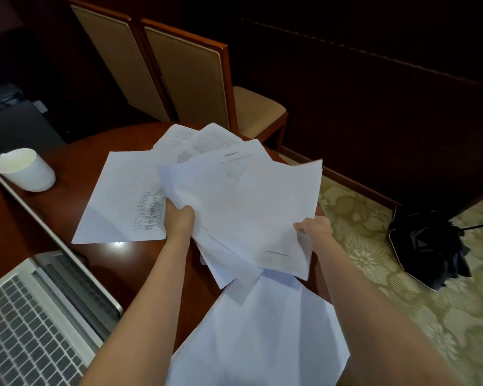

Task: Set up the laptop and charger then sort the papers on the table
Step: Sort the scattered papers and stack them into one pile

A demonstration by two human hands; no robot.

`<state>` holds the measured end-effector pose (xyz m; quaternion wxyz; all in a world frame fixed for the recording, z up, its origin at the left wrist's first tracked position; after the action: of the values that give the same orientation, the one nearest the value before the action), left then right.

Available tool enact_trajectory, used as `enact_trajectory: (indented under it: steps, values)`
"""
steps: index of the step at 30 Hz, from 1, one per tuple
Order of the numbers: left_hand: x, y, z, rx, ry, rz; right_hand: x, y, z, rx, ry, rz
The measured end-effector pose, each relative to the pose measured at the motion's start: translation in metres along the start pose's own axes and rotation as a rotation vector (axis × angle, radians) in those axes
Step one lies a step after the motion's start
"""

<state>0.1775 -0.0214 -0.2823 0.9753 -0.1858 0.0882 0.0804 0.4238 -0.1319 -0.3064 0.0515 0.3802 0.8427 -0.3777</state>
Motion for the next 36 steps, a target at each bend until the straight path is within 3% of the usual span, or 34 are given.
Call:
enact_trajectory:
  steps: [5,9,14,17,22,26,29,34,36]
  values:
    - [-0.004,-0.005,0.007,0.127,0.165,0.1,-0.024,0.009,-0.01,-0.127,0.06,0.178]
    - [-0.005,0.006,0.0,0.084,0.329,0.056,-0.033,0.021,-0.017,-0.097,0.129,0.106]
    - [0.002,0.013,-0.008,0.039,0.325,-0.026,-0.006,0.018,-0.026,-0.203,-0.116,-0.029]
    - [0.007,0.014,-0.009,-0.109,0.188,-0.032,0.021,0.011,-0.03,-0.293,-0.366,-0.074]
    - [0.017,0.011,-0.011,-0.269,0.041,-0.142,0.05,0.011,-0.022,-0.236,-0.706,0.007]
    - [0.021,0.012,-0.013,-0.285,0.254,-0.13,0.057,0.01,-0.024,-0.096,-0.478,0.041]
    - [0.032,0.009,-0.012,-0.329,0.193,-0.203,0.056,0.01,-0.024,0.01,-0.261,-0.005]
    - [0.024,0.009,-0.017,-0.303,0.324,-0.221,0.063,0.004,-0.022,0.002,-0.187,-0.199]
    - [0.02,0.009,-0.021,-0.297,0.375,-0.2,0.067,0.001,-0.021,-0.027,-0.26,-0.259]
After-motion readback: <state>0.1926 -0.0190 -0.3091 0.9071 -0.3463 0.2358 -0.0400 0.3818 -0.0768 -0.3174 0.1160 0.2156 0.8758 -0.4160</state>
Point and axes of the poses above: each hand's wrist, its own y-axis towards the middle knuckle, its own x-axis out of the palm, z = x × y, the point moved 3 cm from there along y, towards the middle knuckle, and after that the axes turned 2 degrees about x, right-handed, at the moved point
